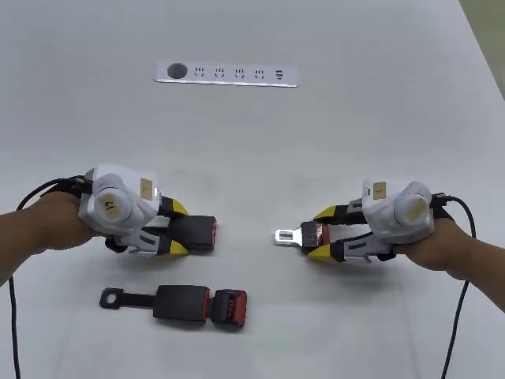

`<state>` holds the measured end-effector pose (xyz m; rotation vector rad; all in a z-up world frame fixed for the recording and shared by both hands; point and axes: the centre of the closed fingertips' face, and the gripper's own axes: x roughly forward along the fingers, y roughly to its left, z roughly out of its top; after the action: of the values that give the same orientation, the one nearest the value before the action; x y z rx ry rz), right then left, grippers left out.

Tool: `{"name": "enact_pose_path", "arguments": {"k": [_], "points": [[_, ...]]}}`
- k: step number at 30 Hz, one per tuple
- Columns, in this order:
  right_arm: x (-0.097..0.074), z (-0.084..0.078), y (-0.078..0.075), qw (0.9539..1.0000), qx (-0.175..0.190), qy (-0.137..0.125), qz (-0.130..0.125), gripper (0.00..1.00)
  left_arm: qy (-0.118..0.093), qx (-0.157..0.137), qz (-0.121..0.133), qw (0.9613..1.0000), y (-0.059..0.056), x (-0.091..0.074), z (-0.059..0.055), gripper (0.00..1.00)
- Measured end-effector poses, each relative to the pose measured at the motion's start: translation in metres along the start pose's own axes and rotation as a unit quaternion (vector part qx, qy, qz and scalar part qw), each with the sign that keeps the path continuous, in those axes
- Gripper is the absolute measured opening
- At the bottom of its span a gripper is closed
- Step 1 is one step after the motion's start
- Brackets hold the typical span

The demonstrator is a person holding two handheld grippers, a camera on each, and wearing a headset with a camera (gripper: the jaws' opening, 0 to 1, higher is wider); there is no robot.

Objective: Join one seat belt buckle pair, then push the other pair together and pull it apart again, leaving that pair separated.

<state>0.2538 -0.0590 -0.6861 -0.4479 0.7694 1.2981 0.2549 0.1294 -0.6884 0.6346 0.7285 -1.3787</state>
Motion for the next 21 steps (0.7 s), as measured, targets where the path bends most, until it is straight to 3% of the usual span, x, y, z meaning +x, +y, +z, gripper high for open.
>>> {"name": "enact_pose_path", "arguments": {"k": [21], "points": [[0.026,0.022,0.004,0.9998,-0.012,-0.017,0.009,0.34,0.002,-0.005,-0.001,1.0,-0.002,0.002,0.0,0.35]]}}
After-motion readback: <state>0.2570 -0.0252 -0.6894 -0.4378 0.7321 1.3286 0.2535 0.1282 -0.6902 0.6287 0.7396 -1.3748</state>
